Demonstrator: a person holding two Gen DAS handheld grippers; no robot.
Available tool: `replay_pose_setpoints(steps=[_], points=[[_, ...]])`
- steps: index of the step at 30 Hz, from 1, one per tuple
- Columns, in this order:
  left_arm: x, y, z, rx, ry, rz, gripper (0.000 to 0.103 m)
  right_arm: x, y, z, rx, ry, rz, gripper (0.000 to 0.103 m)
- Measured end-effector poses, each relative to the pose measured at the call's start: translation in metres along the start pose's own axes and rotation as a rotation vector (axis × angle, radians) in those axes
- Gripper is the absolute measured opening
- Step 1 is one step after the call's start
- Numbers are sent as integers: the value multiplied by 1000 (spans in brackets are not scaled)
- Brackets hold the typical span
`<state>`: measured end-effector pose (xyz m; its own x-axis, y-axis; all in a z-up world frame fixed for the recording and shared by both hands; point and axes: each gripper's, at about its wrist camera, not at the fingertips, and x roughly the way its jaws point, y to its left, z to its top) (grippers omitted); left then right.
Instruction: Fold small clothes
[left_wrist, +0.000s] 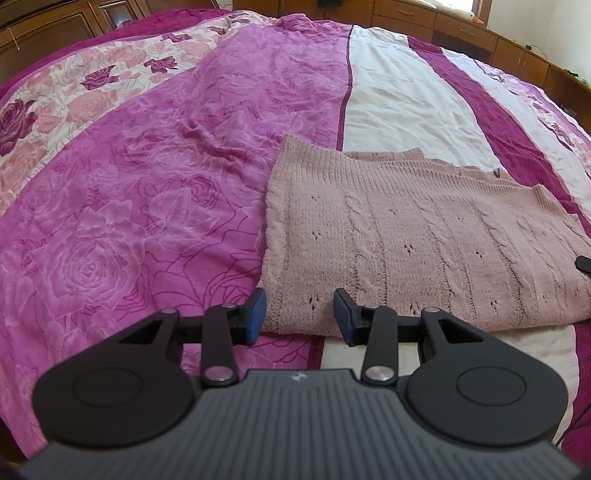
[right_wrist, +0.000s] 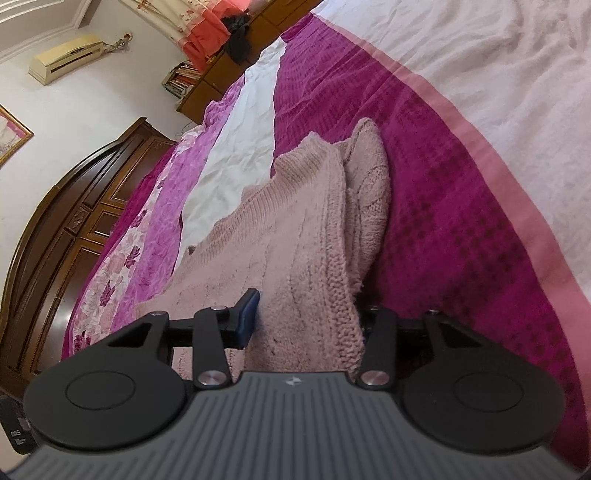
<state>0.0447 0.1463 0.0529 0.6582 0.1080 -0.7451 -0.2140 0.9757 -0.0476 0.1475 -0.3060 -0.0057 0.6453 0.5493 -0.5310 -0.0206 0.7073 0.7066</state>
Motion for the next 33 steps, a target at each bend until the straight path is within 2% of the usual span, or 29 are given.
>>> replay_pose_setpoints(steps=[3, 14, 21, 33], points=[[0, 0, 0, 0, 0, -1, 42, -1, 2, -2, -15, -9, -16, 45], [-2, 4, -1, -4, 1, 5, 42, -2, -6, -1, 17, -10, 10, 46], [-2, 5, -1, -1, 2, 5, 42, -10, -9, -4, 63, -64, 50, 37], [-8, 17, 5, 7, -16, 14, 42, -18, 31, 3, 4, -106, 100, 31]])
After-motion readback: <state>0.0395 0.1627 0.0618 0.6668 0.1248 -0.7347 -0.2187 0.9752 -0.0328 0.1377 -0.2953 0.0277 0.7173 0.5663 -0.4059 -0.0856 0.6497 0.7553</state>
